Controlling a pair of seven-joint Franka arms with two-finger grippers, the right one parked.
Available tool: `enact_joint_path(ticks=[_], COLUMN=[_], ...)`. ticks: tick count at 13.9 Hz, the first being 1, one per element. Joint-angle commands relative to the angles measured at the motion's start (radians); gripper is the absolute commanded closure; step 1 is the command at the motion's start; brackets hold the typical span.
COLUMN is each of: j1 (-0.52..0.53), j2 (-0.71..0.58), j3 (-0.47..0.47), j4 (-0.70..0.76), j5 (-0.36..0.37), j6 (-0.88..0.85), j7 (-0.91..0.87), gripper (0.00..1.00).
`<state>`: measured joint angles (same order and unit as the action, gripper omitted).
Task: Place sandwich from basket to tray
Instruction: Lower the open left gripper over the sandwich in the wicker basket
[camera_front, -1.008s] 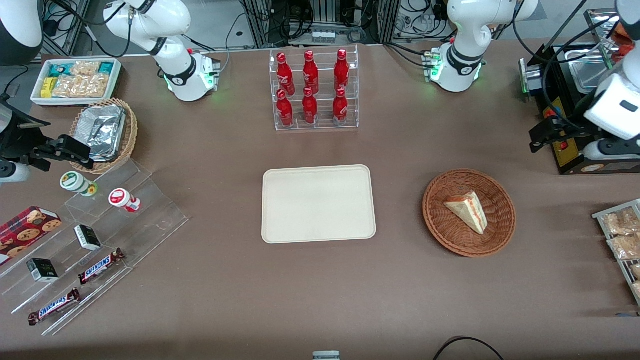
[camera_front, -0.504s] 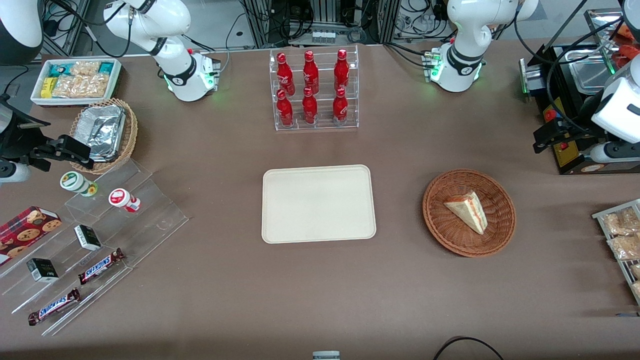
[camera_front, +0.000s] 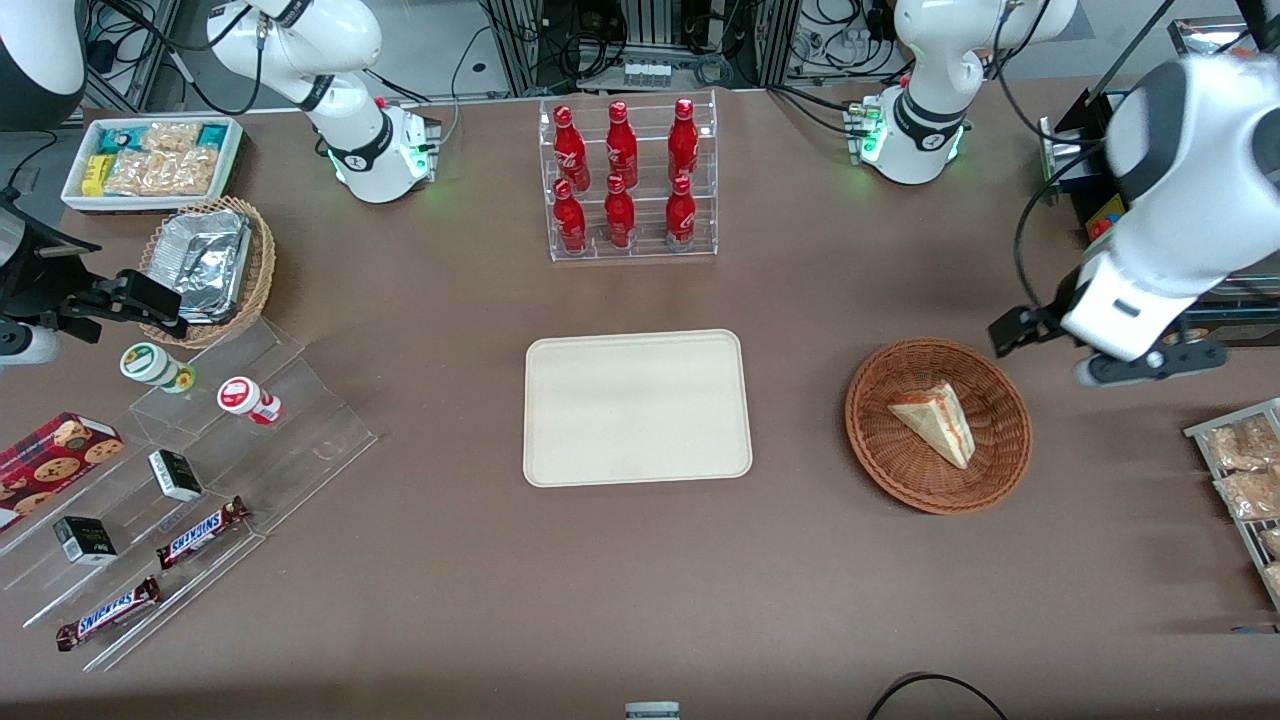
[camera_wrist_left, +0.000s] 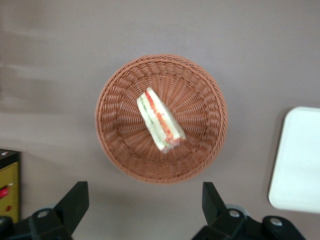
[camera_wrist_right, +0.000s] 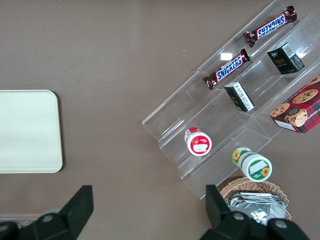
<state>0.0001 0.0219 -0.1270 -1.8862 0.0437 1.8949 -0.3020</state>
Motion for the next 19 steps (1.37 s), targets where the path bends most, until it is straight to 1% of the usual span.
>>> enact_joint_path(ticks=[1, 3, 4, 5, 7, 11, 16, 19], j1=[-0.006, -0.005, -0.003, -0.003, -0.005, -0.005, -0.003, -0.005], j2=[-0.025, -0.026, -0.027, -0.017, 0.012, 0.075, 0.150, 0.188], j3=[-0.005, -0.005, -0.005, -0.005, -0.005, -0.005, -0.005, -0.005], j4=[-0.149, -0.249, -0.310, -0.336, -0.356, -0.419, -0.465, -0.464], j5=[0.025, 0.024, 0.024, 0.024, 0.024, 0.024, 0.024, 0.024], j6=[0.166, 0.303, 0.390, 0.435, 0.466, 0.611, 0.760, 0.799], j7=[-0.138, -0.196, -0.251, -0.310, -0.382, -0.454, -0.500, -0.531], gripper=[0.00, 0.00, 0.00, 0.00, 0.00, 0.00, 0.00, 0.00])
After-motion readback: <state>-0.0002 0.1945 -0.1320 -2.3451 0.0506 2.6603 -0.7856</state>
